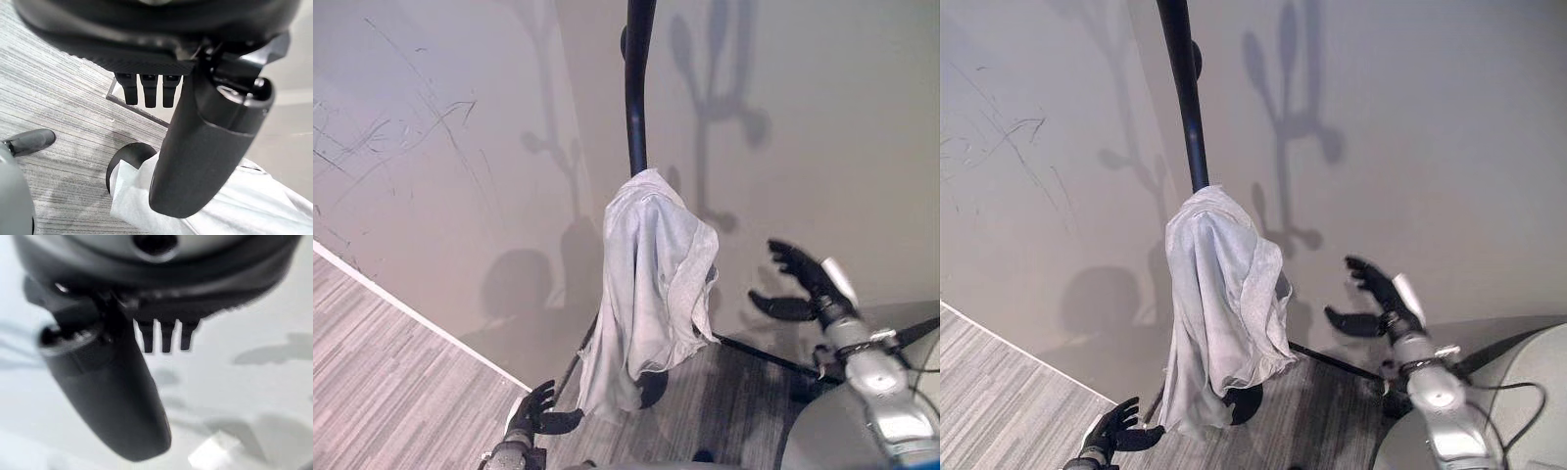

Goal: Hang the clothes on the sofa on the clothes rack.

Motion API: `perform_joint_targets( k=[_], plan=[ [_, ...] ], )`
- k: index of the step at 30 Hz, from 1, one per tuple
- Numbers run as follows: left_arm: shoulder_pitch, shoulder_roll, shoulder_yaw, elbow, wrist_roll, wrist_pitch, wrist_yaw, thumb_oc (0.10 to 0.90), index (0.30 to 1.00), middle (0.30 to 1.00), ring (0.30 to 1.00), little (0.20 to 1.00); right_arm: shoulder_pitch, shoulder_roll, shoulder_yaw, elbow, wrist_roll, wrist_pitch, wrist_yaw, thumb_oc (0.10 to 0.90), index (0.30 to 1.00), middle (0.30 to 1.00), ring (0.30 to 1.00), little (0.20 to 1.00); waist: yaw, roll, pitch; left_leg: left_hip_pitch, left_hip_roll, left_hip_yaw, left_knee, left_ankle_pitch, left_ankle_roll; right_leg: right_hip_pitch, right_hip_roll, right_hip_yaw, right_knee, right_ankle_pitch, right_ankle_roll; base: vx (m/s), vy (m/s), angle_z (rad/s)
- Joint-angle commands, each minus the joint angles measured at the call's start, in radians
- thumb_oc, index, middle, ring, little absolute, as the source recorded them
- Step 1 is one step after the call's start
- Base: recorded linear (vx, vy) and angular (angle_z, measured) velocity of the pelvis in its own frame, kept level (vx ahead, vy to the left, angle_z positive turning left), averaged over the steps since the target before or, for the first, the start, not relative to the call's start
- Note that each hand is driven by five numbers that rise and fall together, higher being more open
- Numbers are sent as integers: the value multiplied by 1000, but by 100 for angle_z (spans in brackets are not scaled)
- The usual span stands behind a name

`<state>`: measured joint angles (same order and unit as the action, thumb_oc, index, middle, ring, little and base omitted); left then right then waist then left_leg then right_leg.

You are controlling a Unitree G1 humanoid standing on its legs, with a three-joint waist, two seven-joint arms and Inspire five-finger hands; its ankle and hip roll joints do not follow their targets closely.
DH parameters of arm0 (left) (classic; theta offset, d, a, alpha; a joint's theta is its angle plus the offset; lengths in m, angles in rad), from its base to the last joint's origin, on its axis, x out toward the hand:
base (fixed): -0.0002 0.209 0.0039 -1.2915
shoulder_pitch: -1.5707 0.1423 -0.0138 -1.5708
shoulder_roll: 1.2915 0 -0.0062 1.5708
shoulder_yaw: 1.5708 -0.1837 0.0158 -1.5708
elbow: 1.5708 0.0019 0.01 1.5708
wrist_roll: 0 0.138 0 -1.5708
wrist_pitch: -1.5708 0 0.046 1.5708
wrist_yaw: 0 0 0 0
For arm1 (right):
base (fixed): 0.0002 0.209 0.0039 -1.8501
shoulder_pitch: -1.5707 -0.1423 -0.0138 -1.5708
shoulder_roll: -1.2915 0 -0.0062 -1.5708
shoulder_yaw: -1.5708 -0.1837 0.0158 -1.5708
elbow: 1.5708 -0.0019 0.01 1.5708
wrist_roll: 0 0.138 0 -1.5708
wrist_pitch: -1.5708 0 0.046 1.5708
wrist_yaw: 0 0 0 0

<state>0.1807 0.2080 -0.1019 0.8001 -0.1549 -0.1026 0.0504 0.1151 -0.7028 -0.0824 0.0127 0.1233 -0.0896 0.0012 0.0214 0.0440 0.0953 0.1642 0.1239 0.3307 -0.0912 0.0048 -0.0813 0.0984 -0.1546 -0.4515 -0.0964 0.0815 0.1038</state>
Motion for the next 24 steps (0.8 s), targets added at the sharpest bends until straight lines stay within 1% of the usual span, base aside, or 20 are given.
perform_joint_targets(
  k=[1,2,3,5,7,8,10,12,14,20,23,24],
  plan=[
    [-59,78,27,-41,-11,-65,-15,800,900,900,900,900,-109,-9,-38,-92,57,-139,25,800,900,900,900,900,1,-78,-1,23,18,37,4,-87,-26,84,-67,-24,9,-91,53,0,0,0],
    [-58,78,25,-40,-12,-68,-21,800,900,900,900,900,-134,-20,-56,-146,84,-152,43,800,900,900,900,900,3,-79,-4,23,19,38,4,-88,-27,83,-66,-24,9,-92,54,-8,-24,-4],
    [-56,79,23,-42,-10,-70,-25,800,900,900,900,900,-168,-36,-57,-182,82,-164,42,800,900,900,900,900,8,-79,-6,22,19,38,4,-87,-27,82,-64,-24,9,-92,53,-10,-27,-6],
    [-58,79,4,-49,-9,-73,-31,800,900,900,900,900,-269,-56,-34,-233,127,-179,53,800,900,900,900,900,17,-79,-11,21,21,38,4,-86,-28,80,-61,-22,9,-94,53,-5,-14,-2],
    [-61,80,-10,-44,-7,-75,-32,800,900,900,900,900,-330,-49,-9,-247,173,-192,54,800,900,900,900,900,24,-79,-15,21,22,38,4,-85,-29,80,-60,-21,9,-94,52,0,0,0],
    [-61,78,-22,-37,-2,-75,-33,800,900,900,900,900,-393,-35,4,-267,221,-205,49,800,900,900,900,900,28,-76,-18,19,24,37,4,-83,-30,80,-59,-21,9,-96,51,7,-25,5],
    [-59,76,-34,-39,-4,-75,-30,800,900,900,900,900,-445,1,20,-284,291,-218,45,800,900,900,900,900,31,-71,-20,19,25,36,4,-81,-31,81,-59,-22,9,-97,49,0,0,0],
    [-59,75,-35,-37,-5,-75,-29,800,900,900,900,900,-452,14,22,-289,309,-219,44,800,900,900,900,900,30,-70,-20,19,25,35,4,-81,-31,82,-59,-23,9,-97,49,0,0,0],
    [-61,76,-34,-35,-9,-73,-25,800,900,900,900,900,-458,46,42,-309,362,-222,57,800,900,900,900,900,30,-67,-19,18,25,37,4,-78,-32,81,-59,-25,9,-96,48,0,0,0],
    [-56,70,-28,-39,-5,-74,-28,800,900,900,900,900,-429,30,68,-356,354,-199,102,800,900,900,900,900,27,-63,-20,19,25,38,4,-77,-34,82,-59,-30,9,-96,48,-1,-1,-1],
    [-56,67,-28,-36,0,-74,-29,800,900,900,900,900,-417,21,63,-373,354,-197,116,800,900,900,900,900,25,-61,-19,19,25,38,4,-76,-35,85,-56,-30,9,-98,47,0,0,0],
    [-54,67,-27,-39,5,-76,-32,800,900,900,900,900,-408,9,55,-375,331,-197,114,800,900,900,900,900,25,-60,-19,19,26,37,4,-75,-36,85,-56,-32,9,-98,47,0,0,0]
  ],
)
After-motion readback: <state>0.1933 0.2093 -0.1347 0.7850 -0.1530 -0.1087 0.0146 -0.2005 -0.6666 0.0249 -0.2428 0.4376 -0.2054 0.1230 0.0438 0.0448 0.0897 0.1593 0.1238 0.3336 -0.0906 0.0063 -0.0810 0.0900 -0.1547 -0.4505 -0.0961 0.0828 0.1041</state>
